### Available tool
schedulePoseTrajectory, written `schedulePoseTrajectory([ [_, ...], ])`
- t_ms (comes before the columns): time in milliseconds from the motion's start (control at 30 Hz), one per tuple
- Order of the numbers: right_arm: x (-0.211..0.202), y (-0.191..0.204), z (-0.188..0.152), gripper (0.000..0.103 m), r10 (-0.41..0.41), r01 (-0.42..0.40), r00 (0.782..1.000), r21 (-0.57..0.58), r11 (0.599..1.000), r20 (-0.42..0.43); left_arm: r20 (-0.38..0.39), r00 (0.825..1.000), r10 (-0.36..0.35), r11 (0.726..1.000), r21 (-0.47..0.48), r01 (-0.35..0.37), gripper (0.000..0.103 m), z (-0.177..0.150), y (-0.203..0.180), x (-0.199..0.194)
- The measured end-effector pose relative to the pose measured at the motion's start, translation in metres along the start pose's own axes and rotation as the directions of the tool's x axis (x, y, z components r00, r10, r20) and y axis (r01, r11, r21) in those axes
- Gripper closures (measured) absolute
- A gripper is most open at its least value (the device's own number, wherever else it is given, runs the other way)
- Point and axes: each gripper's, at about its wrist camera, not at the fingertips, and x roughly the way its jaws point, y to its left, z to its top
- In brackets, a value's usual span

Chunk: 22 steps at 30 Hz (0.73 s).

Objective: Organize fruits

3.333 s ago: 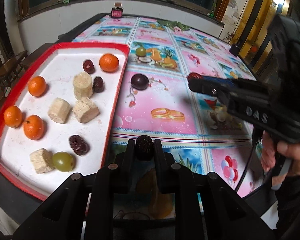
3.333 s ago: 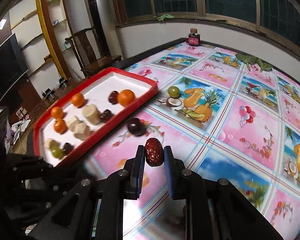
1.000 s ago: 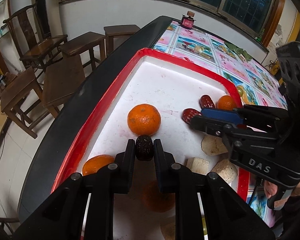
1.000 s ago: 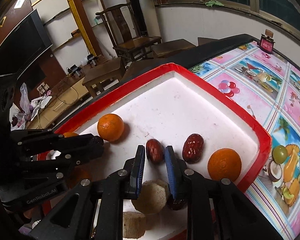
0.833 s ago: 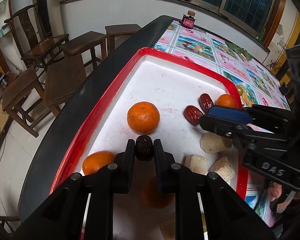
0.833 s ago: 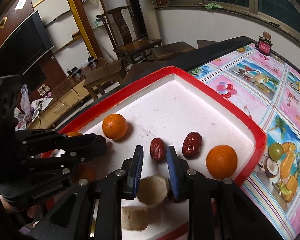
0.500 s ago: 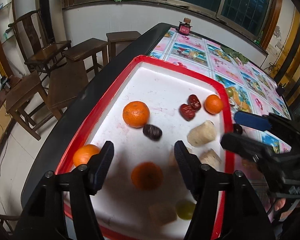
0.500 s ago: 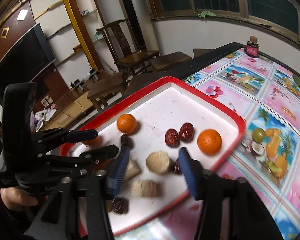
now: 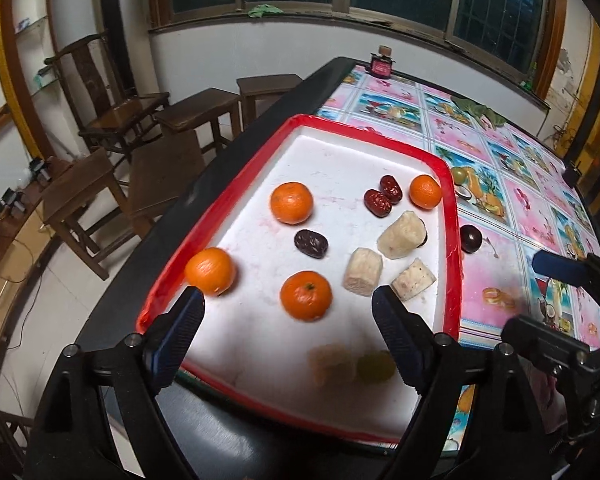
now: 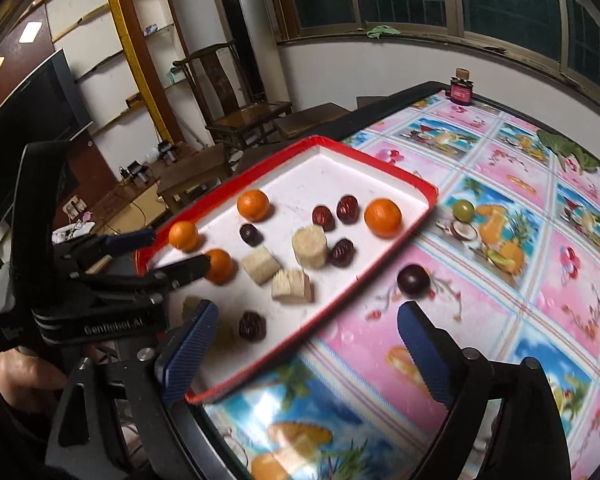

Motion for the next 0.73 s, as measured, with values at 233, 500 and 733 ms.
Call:
schedulePoseTrajectory([
  [233,-0.01,0.008,-0.014,0.01,0.018,-0.018,1.0,-0.002,1.0,0.0,0.022,0.998,0.067,0.998,0.019,-0.067,0.017,-0.011,-0.002,-0.012],
  [500,-0.013,0.016,-0.02,0.01,0.02,-0.02,1.0,-0.012,1.0,-0.006,0.045,0.993,0.111,0.994,0.012,-0.111,0.006,-0.016,-0.002,-0.018],
  [733,-0.015,0.017,-0.022,0.01,0.02,-0.02,1.0,-0.006,1.0,-0.007,0.055,0.992,0.113,0.993,0.024,-0.115,0.003,-0.016,-0.006,-0.024],
])
